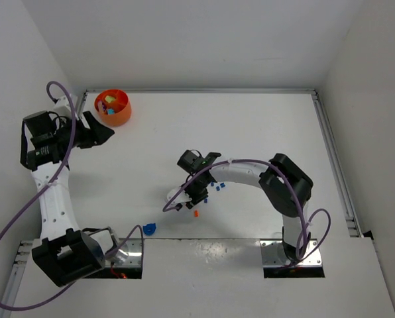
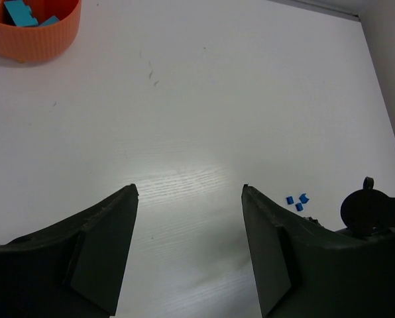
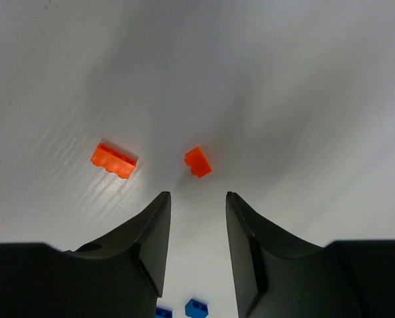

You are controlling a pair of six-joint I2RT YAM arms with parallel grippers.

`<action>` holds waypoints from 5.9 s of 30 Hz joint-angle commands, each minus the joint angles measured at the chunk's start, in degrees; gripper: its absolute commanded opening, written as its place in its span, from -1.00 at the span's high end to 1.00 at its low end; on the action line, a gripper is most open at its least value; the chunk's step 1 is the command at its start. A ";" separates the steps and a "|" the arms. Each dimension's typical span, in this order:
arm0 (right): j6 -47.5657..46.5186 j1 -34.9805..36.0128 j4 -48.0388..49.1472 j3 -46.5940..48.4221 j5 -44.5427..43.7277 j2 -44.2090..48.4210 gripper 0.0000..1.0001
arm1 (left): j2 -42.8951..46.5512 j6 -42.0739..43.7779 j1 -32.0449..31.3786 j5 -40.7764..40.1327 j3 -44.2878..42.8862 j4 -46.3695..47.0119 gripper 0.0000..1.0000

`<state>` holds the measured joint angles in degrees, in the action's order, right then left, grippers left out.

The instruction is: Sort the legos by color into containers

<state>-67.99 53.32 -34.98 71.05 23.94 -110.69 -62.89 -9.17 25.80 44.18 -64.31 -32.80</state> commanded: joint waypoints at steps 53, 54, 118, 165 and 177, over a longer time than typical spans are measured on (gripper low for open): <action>15.09 1.35 -3.34 5.84 0.66 -2.70 1.00 | 1.10 -1.47 4.70 16.45 9.98 4.32 -0.39; 18.03 1.35 -2.82 5.86 2.84 -0.07 1.00 | 1.11 -1.47 4.70 17.50 10.00 4.32 -0.39; 56.65 -1.55 11.78 30.29 13.67 1.97 1.00 | -1.71 -27.92 -14.73 31.40 21.42 17.59 0.25; 47.96 -10.77 -6.49 14.03 12.50 8.57 -1.00 | -42.38 -13.41 -1.46 -1.03 -37.09 14.51 1.00; 51.29 -13.51 -1.15 10.17 8.49 10.23 -1.00 | -69.63 -19.13 -0.40 -7.18 -62.59 18.12 1.00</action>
<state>-17.82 40.32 -38.70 82.19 31.99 -102.83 -130.82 -27.38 24.80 38.79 -123.35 -17.17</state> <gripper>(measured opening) 0.996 0.036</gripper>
